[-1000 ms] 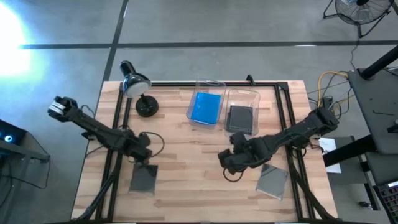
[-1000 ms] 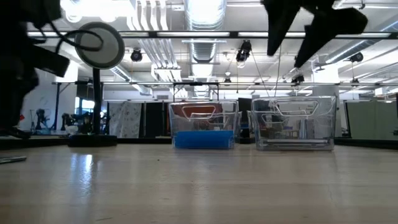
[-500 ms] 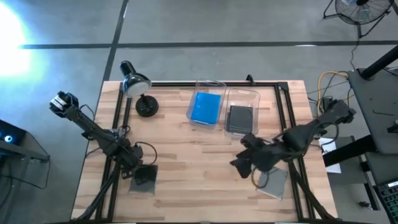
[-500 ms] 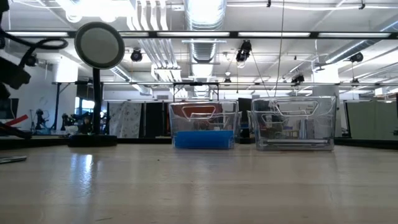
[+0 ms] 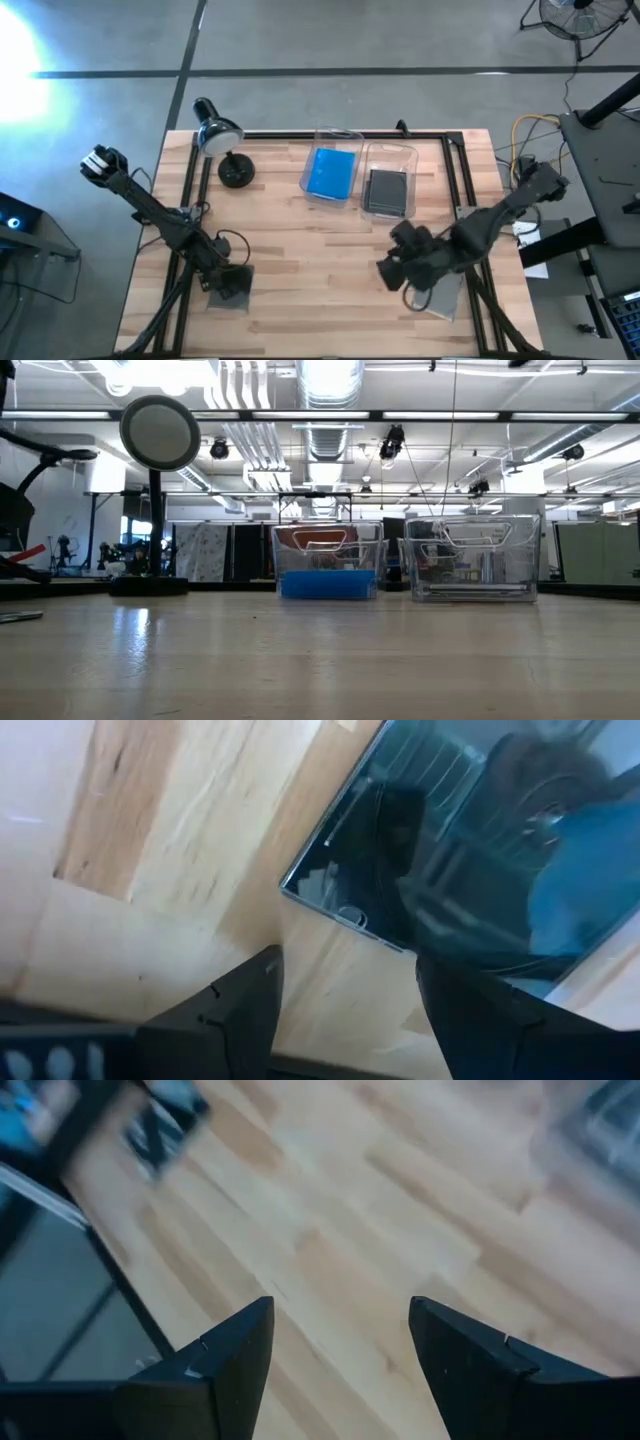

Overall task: Pick & place jewel cases by type
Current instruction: Put the black CD case into the right transparent bin

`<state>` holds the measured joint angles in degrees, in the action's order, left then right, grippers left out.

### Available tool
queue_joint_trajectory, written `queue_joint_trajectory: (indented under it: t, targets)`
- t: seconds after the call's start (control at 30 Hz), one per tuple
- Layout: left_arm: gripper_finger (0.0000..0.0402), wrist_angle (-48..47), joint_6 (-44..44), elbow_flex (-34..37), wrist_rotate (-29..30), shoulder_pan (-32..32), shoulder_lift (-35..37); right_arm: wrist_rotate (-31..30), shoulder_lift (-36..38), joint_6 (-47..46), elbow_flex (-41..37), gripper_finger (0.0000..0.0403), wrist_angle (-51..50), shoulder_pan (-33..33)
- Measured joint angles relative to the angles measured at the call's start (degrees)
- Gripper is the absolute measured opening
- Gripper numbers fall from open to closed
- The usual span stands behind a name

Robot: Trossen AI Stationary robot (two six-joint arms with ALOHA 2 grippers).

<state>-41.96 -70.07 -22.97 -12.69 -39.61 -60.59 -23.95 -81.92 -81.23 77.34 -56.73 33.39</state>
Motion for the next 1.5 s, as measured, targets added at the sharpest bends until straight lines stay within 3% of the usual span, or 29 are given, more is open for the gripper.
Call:
queue_joint_trajectory:
  t: [0.3, 0.37, 0.47, 0.6, 0.67, 0.83, 0.93, 1.1, 1.2, 1.5]
  targets:
    - [0.0213, 8.1, -9.2, 0.9, 6.8, 0.6, -0.8, 12.4, -10.9, -12.0, -2.5, 0.0229, 8.8, -4.7]
    - [0.0213, 12.5, -11.8, 1.0, 10.2, 0.9, -1.0, 13.2, -13.8, -12.7, -3.2, 0.0228, 15.1, -6.0]
    - [0.0213, 23.1, -14.0, 0.9, 20.6, 2.9, -2.0, 16.3, -19.1, -11.9, -3.3, 0.0228, 26.0, -8.5]
    - [0.0213, 35.1, -15.0, 1.5, 25.8, 6.5, -2.7, 21.6, -26.5, -8.9, -2.7, 0.0230, 42.5, -11.3]
    - [0.0213, 33.2, -12.2, 1.1, 24.9, 7.7, -1.9, 22.7, -29.7, -8.7, -1.8, 0.0230, 49.4, -12.0]
    - [0.0213, 15.6, -8.9, -3.7, 11.9, 5.7, -0.6, 24.5, -33.5, -8.4, 0.4, 0.0227, 51.2, -12.4]
    - [0.0213, 14.6, -10.6, -4.3, 3.9, 2.3, -0.9, 25.1, -33.7, -7.6, 1.0, 0.0226, 51.2, -12.4]
    - [0.0213, 21.3, -18.4, -3.1, 4.4, -3.2, -4.2, 25.7, -33.4, -7.7, 0.9, 0.0226, 51.1, -12.4]
    - [0.0213, 29.9, -20.7, -2.3, 5.2, -3.7, -8.7, 27.8, -33.5, -10.8, 0.9, 0.0226, 51.3, -12.4]
    - [0.0213, 54.0, -17.4, -2.0, 5.5, 2.5, -23.9, 30.7, -38.0, -18.6, 0.8, 0.0226, 53.1, -10.9]
